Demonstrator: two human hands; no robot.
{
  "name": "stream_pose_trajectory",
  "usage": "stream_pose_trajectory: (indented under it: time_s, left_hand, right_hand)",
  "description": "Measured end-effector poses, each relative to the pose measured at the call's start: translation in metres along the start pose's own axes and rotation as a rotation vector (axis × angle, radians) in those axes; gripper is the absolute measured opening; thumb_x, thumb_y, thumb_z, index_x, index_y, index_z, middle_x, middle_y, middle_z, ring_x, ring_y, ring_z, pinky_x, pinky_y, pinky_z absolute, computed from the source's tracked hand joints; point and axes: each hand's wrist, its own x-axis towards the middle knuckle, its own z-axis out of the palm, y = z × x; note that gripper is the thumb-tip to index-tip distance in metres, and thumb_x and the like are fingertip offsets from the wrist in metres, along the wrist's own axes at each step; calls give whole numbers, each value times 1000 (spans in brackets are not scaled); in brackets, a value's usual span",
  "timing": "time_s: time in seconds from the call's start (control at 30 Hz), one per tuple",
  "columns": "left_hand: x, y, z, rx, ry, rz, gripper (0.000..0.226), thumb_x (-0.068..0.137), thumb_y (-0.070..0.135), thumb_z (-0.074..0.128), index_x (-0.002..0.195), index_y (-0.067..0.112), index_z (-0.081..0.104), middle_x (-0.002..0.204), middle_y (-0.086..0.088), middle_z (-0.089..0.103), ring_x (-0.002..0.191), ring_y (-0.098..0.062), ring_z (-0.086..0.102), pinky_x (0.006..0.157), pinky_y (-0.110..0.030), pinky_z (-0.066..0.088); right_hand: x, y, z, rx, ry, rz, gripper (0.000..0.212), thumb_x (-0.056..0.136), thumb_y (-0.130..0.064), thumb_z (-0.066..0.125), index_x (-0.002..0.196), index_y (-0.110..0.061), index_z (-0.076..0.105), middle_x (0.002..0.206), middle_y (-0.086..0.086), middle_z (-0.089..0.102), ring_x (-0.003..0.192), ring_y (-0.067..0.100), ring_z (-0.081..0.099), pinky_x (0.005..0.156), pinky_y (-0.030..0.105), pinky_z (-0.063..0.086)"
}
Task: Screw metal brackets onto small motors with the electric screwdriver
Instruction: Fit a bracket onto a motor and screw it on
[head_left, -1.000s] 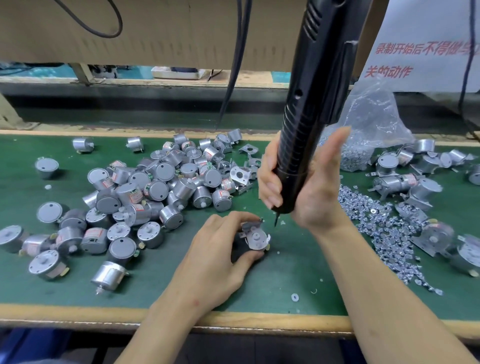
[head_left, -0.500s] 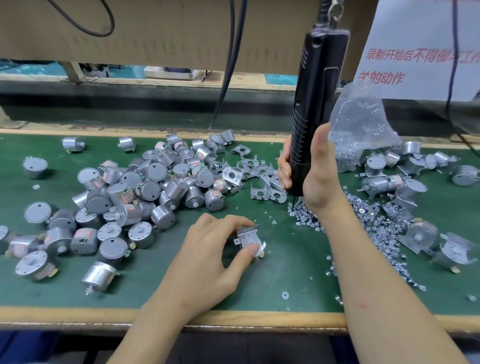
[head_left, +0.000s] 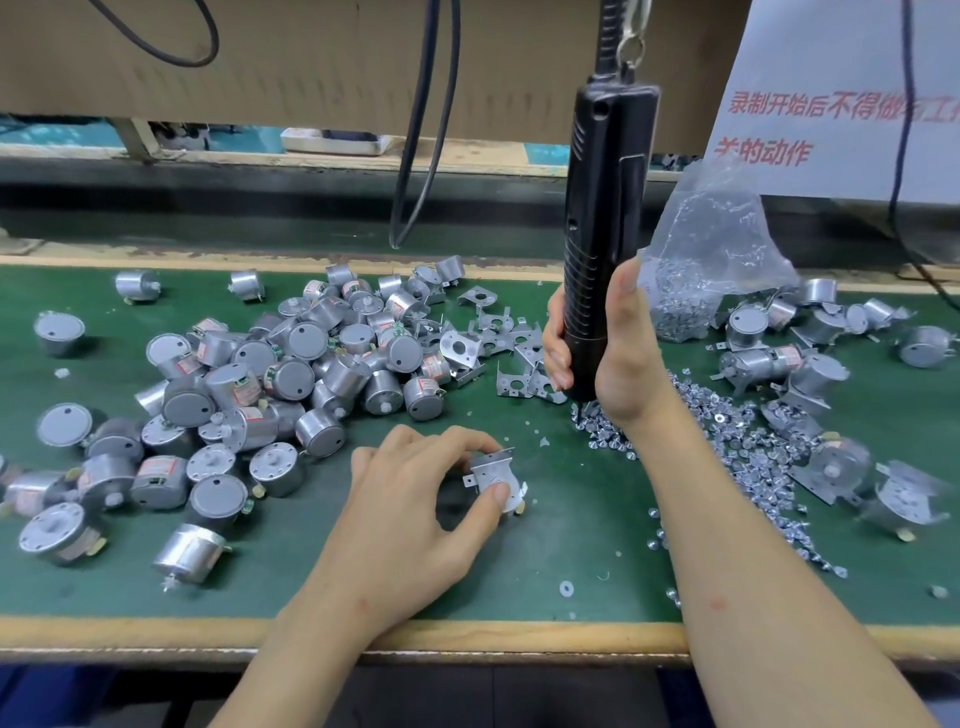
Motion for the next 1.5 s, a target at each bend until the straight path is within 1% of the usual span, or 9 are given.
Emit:
stream_pose_trajectory:
  time_s: [0.2,0.3,0.4,0.6,0.87,1.17,1.3,1.4,1.5]
  left_hand:
    - [0,2,-2,10,48,118,25,85,50,62,108,40,59,110,23,58,104,-8,51,86,-36,40]
    - [-1,0,-1,-1,51,190,21,81,47,72,97,36,65,118,22,59,109,-8,53,88,-38,42]
    - [-2,-2,1,10,43,203,15,80,41,75,93,35,71,118,18,62,106,-9,57,85,-40,47]
    - [0,-3,2,-35,66,235,10,78,28,83,87,30,78,117,11,67,93,-7,65,77,-39,54]
    - [0,-1,-1,-64,58,232,7,79,29,78,85,24,80,120,5,69,79,-7,68,73,-25,54]
    - [1,-1,-1,-78,63,233,8,78,29,77,85,25,80,118,5,69,79,-8,68,74,-18,52]
    - [1,0,0,-56,79,221,7,78,27,79,84,24,79,118,5,70,87,-7,69,79,-19,51]
    - [0,-1,-1,-60,47,187,21,75,25,85,93,25,74,117,12,68,105,1,63,87,-23,50]
    - [0,-2,-1,-8,-13,97,48,72,38,86,111,34,60,107,30,58,104,0,56,89,-29,44]
  right_hand:
    - [-1,2,2,-24,4,17,76,73,-93,46,64,-19,55,50,0,50,38,19,44,43,27,40]
    - [-2,3,1,-47,5,24,88,73,-94,46,64,-6,48,50,1,49,38,20,44,43,27,40]
    - [-3,4,1,-58,3,21,92,73,-94,46,65,-2,45,50,1,49,38,20,45,44,27,40]
    - [-2,0,4,25,2,18,80,70,-95,49,65,-16,54,51,1,50,38,19,44,44,27,39]
    - [-4,0,15,127,-75,40,82,67,-96,49,67,-14,54,52,3,47,38,20,43,47,28,40]
    - [-6,1,19,112,-94,62,82,66,-96,50,68,-14,53,52,0,47,39,19,43,46,24,40]
    - [-6,1,18,115,-91,64,84,66,-95,51,69,-11,52,52,0,47,39,18,42,45,25,40]
    - [-6,1,18,112,-85,60,83,66,-95,51,69,-12,53,52,0,48,38,18,43,45,25,41]
    - [-6,2,18,110,-82,60,80,67,-95,51,68,-15,55,52,1,48,38,18,43,46,24,42]
